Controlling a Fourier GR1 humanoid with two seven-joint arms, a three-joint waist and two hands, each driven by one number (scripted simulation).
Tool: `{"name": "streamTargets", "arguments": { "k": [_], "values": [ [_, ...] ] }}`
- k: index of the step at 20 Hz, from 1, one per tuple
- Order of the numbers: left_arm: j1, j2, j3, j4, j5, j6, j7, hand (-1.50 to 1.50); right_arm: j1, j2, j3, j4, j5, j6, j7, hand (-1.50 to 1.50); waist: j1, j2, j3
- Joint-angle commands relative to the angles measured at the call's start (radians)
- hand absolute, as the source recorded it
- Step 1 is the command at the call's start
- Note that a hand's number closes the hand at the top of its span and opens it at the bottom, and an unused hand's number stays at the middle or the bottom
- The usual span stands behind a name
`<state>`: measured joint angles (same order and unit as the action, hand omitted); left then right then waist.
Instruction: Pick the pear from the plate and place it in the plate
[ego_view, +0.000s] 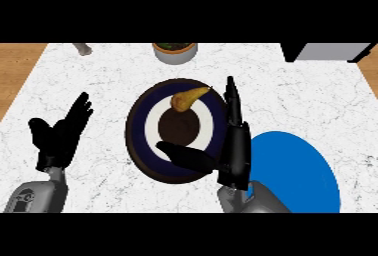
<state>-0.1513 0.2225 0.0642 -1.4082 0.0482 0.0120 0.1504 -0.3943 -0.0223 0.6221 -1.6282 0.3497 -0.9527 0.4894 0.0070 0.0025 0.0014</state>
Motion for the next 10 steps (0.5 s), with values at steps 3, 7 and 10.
{"name": "streamTargets", "arguments": {
  "k": [3, 7, 10],
  "values": [
    [-0.027, 0.008, 0.014, 0.014, -0.001, -0.017, 0.007, 0.0, 0.159, -0.076, -0.093, -0.038, -0.291, 0.104, -0.371, -1.5, -0.003, 0.001, 0.0],
    [-0.014, 0.001, 0.024, 0.019, -0.018, -0.021, -0.004, 0.0, 0.237, -0.054, -0.13, -0.038, -0.285, 0.191, -0.446, -1.5, -0.007, -0.002, -0.001],
    [0.001, -0.008, 0.025, -0.059, -0.011, -0.012, 0.062, 0.0, 0.305, -0.038, -0.146, 0.002, -0.289, 0.212, -0.52, -1.5, -0.006, -0.003, -0.001]
  ]
}}
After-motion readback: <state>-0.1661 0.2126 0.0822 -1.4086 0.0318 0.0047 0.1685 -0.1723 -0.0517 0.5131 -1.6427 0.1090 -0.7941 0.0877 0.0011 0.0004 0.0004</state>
